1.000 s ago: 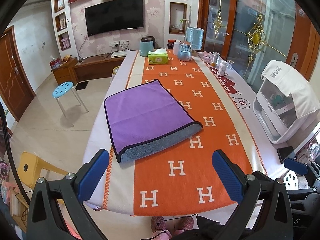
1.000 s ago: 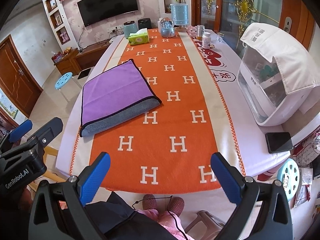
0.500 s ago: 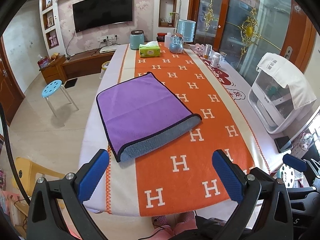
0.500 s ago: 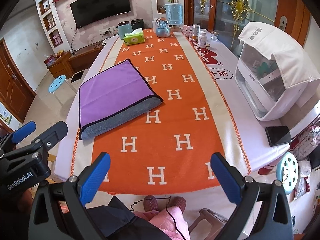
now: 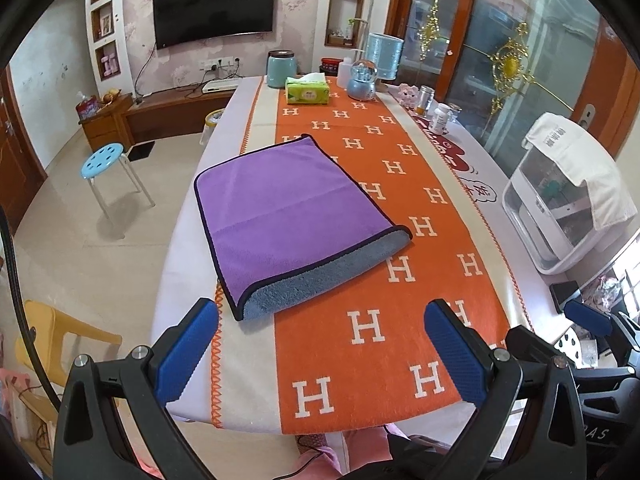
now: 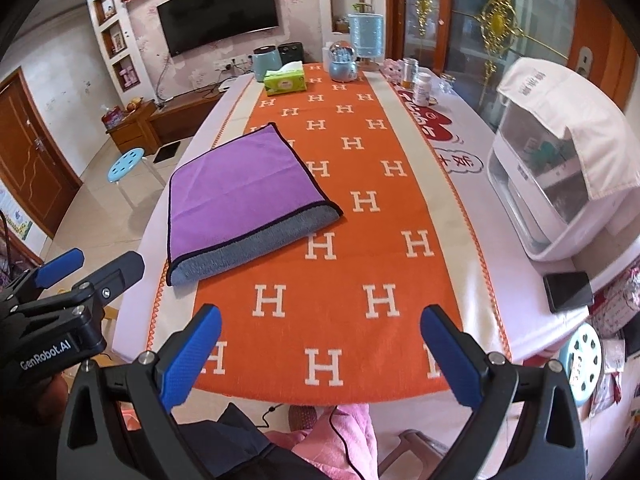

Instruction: Fold towel

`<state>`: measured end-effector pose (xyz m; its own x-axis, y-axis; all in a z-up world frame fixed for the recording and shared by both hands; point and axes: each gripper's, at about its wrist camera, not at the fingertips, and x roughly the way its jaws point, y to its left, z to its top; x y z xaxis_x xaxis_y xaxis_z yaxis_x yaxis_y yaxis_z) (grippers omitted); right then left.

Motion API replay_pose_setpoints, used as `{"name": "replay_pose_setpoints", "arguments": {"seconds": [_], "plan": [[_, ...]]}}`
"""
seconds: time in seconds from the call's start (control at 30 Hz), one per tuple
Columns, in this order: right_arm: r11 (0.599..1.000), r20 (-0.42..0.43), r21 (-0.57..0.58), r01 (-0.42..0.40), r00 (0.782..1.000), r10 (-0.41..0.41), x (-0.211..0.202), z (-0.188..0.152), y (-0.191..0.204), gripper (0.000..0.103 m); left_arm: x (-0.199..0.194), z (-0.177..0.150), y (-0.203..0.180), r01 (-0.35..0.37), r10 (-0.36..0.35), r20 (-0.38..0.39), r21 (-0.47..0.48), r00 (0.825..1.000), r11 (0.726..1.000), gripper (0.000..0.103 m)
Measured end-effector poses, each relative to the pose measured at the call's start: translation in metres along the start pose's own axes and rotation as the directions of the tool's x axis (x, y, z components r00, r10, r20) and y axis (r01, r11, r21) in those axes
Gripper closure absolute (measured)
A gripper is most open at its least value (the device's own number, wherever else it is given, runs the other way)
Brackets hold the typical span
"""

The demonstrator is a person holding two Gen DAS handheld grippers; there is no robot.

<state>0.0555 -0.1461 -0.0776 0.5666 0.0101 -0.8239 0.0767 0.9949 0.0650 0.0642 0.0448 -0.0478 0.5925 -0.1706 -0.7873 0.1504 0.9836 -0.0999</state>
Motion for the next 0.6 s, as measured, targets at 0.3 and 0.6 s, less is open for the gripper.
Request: {"name": "replay_pose_setpoints", "arguments": {"seconds": [0.3,0.6], "plan": [[0.988,0.012,-0.139,-0.070,0.997,0.073,0.028,0.036,0.000,0.009,0.027,0.013,0.011,-0.069,0.066,-0.039,-0.078,0.997,0.995,0.001],[0.945,0.010,-0.298,-0.133,0.990,0.142,0.071,0.071,0.001,0.015,0.059,0.029,0.025,-0.103,0.096,-0.053,-0.137,0.994,0.985,0.001]]}}
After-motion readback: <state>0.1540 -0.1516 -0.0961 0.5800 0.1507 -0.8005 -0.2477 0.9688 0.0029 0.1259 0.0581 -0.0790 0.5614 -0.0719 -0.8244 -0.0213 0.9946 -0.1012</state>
